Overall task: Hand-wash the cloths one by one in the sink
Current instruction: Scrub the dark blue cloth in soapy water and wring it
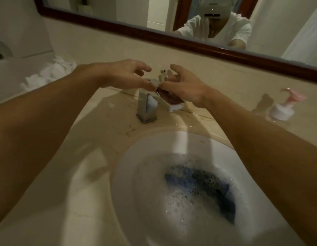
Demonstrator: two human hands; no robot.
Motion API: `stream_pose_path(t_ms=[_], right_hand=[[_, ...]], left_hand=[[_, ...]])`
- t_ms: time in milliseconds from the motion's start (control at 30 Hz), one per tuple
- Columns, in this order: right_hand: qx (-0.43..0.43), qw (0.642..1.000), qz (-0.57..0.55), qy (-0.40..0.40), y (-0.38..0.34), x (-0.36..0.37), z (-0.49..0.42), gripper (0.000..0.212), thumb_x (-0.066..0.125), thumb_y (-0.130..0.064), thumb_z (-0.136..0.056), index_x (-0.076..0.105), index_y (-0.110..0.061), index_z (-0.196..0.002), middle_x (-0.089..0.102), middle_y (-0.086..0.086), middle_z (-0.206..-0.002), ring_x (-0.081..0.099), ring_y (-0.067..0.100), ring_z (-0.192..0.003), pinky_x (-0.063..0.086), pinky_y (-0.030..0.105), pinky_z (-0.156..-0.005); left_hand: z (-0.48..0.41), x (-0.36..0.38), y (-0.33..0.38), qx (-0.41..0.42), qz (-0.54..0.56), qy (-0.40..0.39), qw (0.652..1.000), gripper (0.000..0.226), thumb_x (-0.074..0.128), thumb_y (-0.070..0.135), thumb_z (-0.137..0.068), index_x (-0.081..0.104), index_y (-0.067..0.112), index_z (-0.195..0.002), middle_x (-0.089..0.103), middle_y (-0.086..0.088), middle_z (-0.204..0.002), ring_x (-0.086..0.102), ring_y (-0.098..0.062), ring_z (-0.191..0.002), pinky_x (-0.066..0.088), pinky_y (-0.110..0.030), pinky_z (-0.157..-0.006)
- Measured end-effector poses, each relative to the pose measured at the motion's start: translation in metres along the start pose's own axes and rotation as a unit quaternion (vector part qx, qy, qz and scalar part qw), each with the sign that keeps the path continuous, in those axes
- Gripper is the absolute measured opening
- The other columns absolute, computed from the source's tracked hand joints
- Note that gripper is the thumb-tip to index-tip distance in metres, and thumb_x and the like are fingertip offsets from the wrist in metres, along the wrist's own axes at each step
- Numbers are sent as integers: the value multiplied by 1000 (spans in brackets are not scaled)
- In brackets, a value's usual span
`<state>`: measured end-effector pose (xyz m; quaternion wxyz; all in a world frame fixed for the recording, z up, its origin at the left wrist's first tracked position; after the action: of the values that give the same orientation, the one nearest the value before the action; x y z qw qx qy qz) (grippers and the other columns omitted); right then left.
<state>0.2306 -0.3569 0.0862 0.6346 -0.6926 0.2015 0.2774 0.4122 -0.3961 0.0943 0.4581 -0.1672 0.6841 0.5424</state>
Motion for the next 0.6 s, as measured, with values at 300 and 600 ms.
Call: stream_pose_path(t_ms=[300,600], right_hand=[[35,997,27,58,27,-27,98,92,70,-57,-91,26,-17,-162,42,9,-158,48,22,-139,45,30,-102],[135,964,222,-58,152,16,195,68,61,-44,-100,38,-15,-157,46,8,-157,48,29,-138,38,34,-108]], left_hand=[[50,46,76,84,-190,2,978,59,59,66,-88,57,27,-133,60,-2,-128,56,-22,-112,49,-46,-98],[79,211,104,164,-387,-84,904,58,59,51,-93,49,27,-145,18,1,-166,-9,-24,-155,-8,-67,-115]])
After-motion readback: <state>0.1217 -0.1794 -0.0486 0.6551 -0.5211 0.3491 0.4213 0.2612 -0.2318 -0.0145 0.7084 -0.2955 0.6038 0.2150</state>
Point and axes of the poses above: each hand's wrist, its own z-axis away from the middle knuckle, its own x-axis out of the palm, y = z × x, the point moved 5 cm from there along -z, towards the middle knuckle
